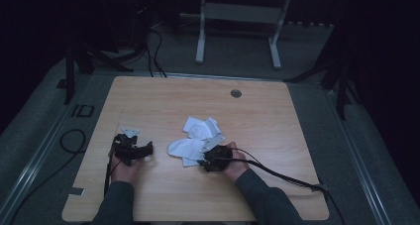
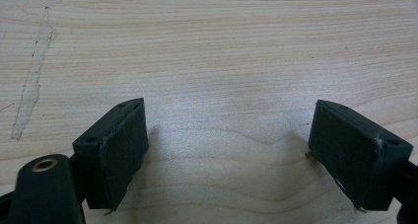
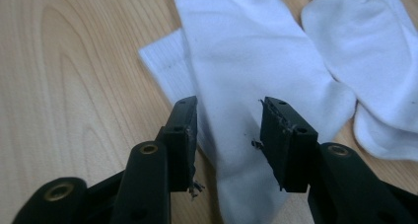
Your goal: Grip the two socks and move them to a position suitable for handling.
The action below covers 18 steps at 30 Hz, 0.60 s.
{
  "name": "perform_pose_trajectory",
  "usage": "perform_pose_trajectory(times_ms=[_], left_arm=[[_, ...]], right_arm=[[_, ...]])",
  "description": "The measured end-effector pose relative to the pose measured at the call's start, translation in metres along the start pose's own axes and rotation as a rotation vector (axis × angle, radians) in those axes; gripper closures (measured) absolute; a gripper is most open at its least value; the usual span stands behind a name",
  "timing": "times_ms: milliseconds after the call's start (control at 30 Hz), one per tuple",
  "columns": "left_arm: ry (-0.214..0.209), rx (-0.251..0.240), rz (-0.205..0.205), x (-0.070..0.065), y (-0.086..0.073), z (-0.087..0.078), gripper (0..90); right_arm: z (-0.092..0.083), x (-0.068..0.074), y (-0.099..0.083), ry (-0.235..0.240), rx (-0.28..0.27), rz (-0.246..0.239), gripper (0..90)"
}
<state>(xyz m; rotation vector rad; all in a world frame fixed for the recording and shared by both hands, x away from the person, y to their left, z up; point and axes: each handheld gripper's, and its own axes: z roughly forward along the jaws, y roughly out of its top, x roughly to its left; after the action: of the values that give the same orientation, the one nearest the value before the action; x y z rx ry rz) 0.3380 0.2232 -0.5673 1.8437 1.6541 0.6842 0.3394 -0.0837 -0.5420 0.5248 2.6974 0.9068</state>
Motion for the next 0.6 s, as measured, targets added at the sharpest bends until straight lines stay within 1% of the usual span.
perform_pose_trajectory(times_ms=[100, 167, 200, 333, 400, 433, 467, 533, 567, 600], left_arm=[[0.000, -0.001, 0.000, 0.000, 0.000, 0.000, 15.2], [0.000, -0.002, 0.000, 0.000, 0.000, 0.000, 15.2], [0.000, -0.002, 0.000, 0.000, 0.000, 0.000, 15.2], [0.000, -0.002, 0.000, 0.000, 0.000, 0.000, 15.2], [0.000, -0.003, 0.000, 0.000, 0.000, 0.000, 15.1], [-0.001, -0.003, 0.000, 0.000, 0.000, 0.000, 15.1], [-0.001, -0.003, 0.000, 0.000, 0.000, 0.000, 15.2], [-0.002, -0.004, 0.001, 0.000, 0.000, 0.000, 15.1], [-0.002, -0.004, 0.001, 0.000, 0.000, 0.000, 15.1], [-0.002, -0.004, 0.001, 0.000, 0.000, 0.000, 15.1]], right_arm=[[0.001, -0.001, 0.000, -0.014, -0.005, -0.002, 76.9], [-0.001, -0.004, 0.001, -0.029, -0.016, 0.027, 87.7], [-0.003, -0.005, 0.002, -0.034, -0.026, 0.039, 89.7], [-0.015, -0.008, 0.006, -0.030, -0.068, 0.047, 90.0], [-0.019, -0.009, 0.007, -0.024, -0.068, 0.050, 89.8], [-0.019, -0.009, 0.007, -0.023, -0.061, 0.046, 87.1], [-0.017, -0.010, 0.007, -0.017, -0.052, 0.040, 80.1], [-0.013, -0.010, 0.006, -0.018, -0.041, 0.035, 70.6], [-0.013, -0.010, 0.006, -0.018, -0.041, 0.035, 70.6], [-0.011, -0.010, 0.006, -0.012, -0.040, 0.036, 68.2]])
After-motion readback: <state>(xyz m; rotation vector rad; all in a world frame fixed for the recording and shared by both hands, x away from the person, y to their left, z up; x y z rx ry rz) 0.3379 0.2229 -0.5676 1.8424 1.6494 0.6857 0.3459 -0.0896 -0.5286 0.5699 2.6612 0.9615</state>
